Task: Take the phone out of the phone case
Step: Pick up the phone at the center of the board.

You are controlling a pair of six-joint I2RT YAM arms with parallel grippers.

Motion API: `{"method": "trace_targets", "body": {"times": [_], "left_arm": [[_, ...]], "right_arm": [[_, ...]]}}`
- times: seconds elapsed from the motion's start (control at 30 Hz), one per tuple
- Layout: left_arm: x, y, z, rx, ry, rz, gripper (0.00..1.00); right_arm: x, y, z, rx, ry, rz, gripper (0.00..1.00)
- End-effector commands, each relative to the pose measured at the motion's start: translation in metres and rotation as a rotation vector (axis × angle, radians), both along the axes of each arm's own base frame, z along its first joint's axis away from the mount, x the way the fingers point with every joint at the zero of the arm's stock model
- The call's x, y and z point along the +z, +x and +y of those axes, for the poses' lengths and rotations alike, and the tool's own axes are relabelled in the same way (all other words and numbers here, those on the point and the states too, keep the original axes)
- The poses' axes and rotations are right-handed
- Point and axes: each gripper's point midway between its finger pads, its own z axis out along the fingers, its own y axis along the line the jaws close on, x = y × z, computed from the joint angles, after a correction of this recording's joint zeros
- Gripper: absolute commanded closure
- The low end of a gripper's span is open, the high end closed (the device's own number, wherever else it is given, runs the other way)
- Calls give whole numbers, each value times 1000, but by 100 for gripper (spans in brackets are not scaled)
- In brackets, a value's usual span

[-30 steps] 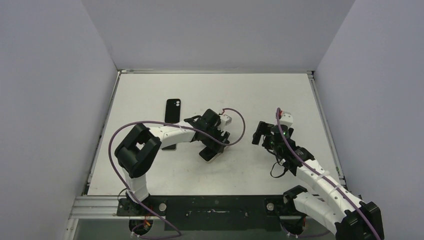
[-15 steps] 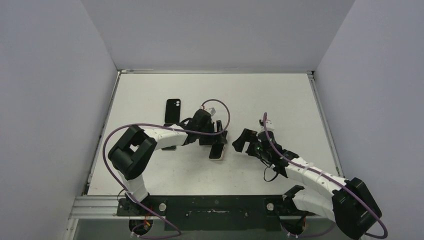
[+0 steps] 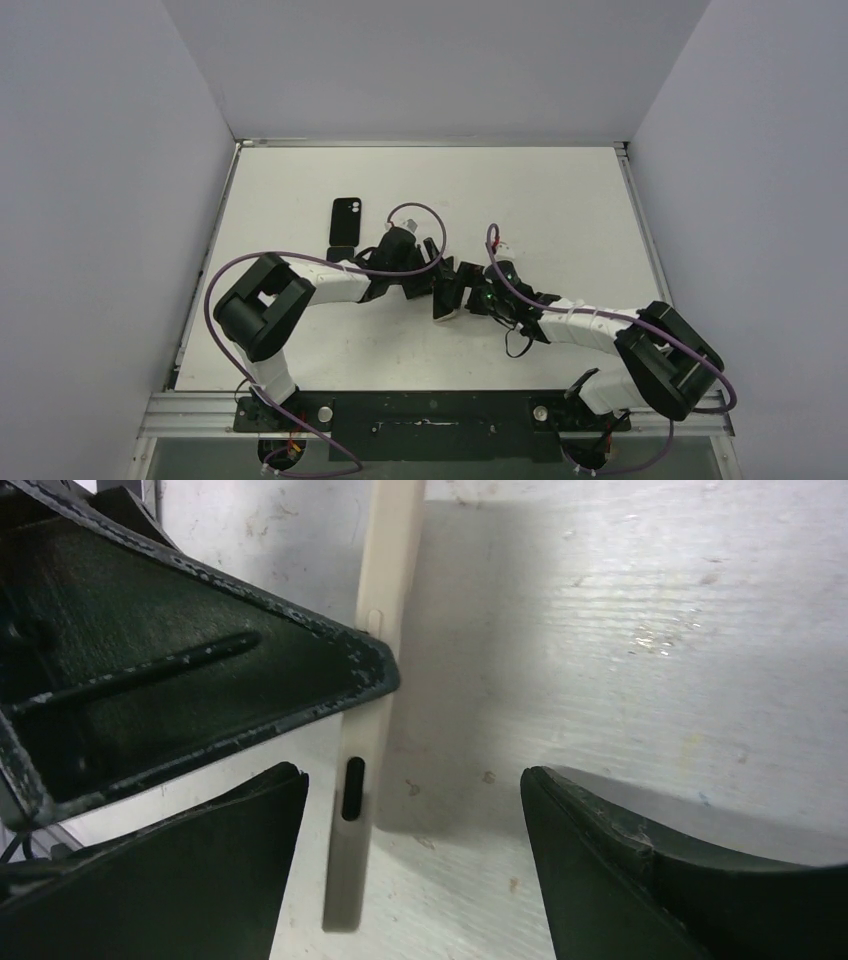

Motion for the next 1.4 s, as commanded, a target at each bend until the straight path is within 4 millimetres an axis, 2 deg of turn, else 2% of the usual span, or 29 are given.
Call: {"method": "trace_targets", "body": {"times": [0.0,0.07,0.27,0.4,0.5,0.63,0.7,0.87,1.03,1.2,1.37], "left_arm": [[22,4,-9,37,-100,-13,94],[24,4,-10,41,-106,-22,94],[40,8,-7,51,-134,-92,82],[59,13,-1,51,-147,-176,66],[77,18,8,46,-157,-255,49],[113,25,22,32,-184,-395,29],[132,26,30,14,-198,-482,23],[171,23,52,-13,-191,-665,19],[207,11,66,-59,-243,-796,18],[239,-3,63,-142,-313,-873,17],[260,-12,54,-205,-375,-895,15]], "right_arm": [[28,18,33,48,71,-84,25],[30,20,40,65,67,-94,36],[39,23,45,84,55,-120,82],[51,24,44,95,64,-157,100],[65,25,43,106,78,-194,100],[88,29,37,108,110,-251,100],[99,32,32,104,134,-268,100],[133,35,16,129,203,-340,100],[177,34,6,195,287,-434,100],[224,21,13,322,431,-521,100],[261,5,25,457,544,-582,100]]}}
